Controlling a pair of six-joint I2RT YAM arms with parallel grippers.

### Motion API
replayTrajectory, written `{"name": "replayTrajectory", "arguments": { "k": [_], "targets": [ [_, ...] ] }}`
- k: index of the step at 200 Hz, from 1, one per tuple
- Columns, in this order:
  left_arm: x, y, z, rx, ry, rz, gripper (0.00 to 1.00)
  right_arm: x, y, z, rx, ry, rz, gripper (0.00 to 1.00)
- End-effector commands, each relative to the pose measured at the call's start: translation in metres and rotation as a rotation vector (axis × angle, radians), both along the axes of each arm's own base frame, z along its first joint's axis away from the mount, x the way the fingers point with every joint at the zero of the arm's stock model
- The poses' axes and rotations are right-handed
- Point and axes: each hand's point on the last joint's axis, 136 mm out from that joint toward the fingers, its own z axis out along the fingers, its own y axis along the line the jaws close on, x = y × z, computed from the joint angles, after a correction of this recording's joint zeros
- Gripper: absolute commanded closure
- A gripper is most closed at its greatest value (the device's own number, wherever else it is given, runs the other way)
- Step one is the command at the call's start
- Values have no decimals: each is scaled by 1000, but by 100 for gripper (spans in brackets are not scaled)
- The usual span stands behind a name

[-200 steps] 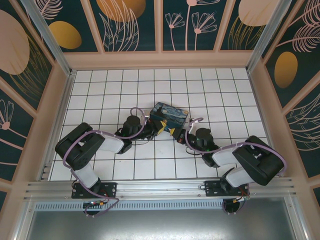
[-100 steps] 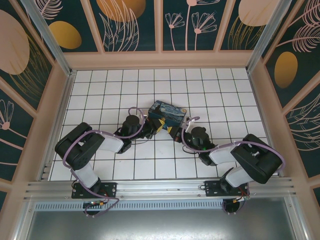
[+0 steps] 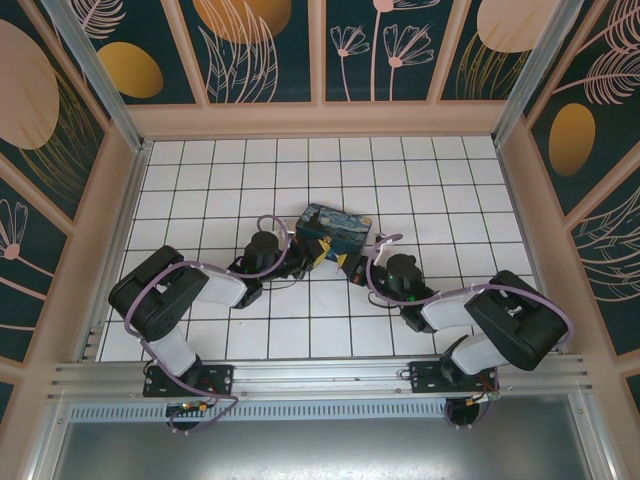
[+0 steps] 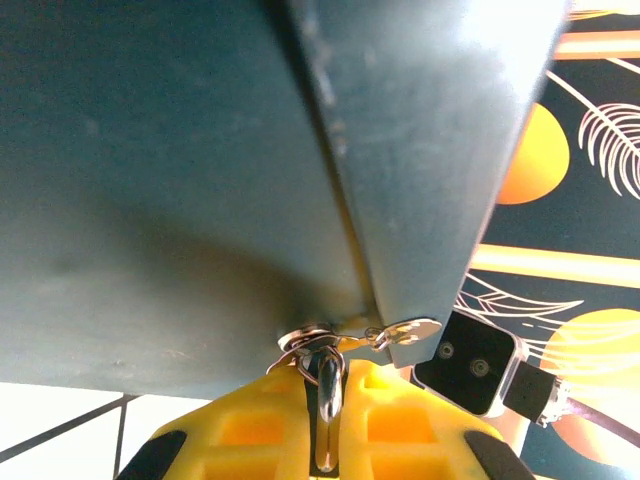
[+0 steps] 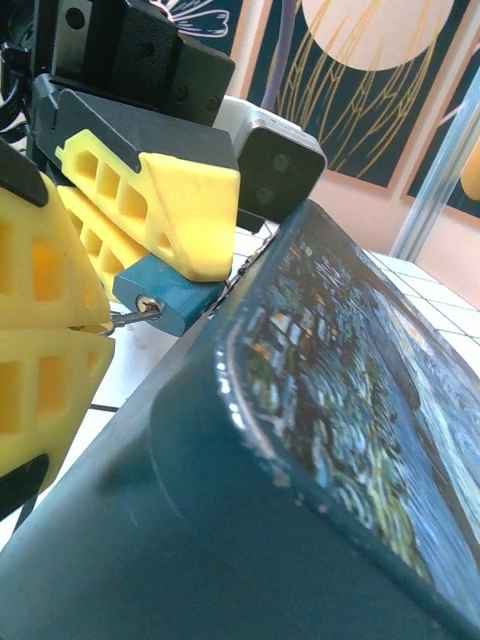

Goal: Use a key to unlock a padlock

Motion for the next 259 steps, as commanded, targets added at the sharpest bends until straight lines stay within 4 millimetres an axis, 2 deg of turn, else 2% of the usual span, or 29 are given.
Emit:
{"name": "replayTrajectory", "arguments": {
  "k": [1,87,169,259],
  "targets": [
    [-36,-16,9,-23,-7,-162,100,10,-3,39,73,-123,-27,100],
    [-36,-16,8,-7,-12,-161,100,9,-2,41,90,-112,-13,100],
    [-35,-17,9,-21,-5,-162,100,10,28,56,162,-106,108,100],
    [-31,-10,18,-96,-5,-88,100,0,40,62,230,-94,99,100]
  ]
}}
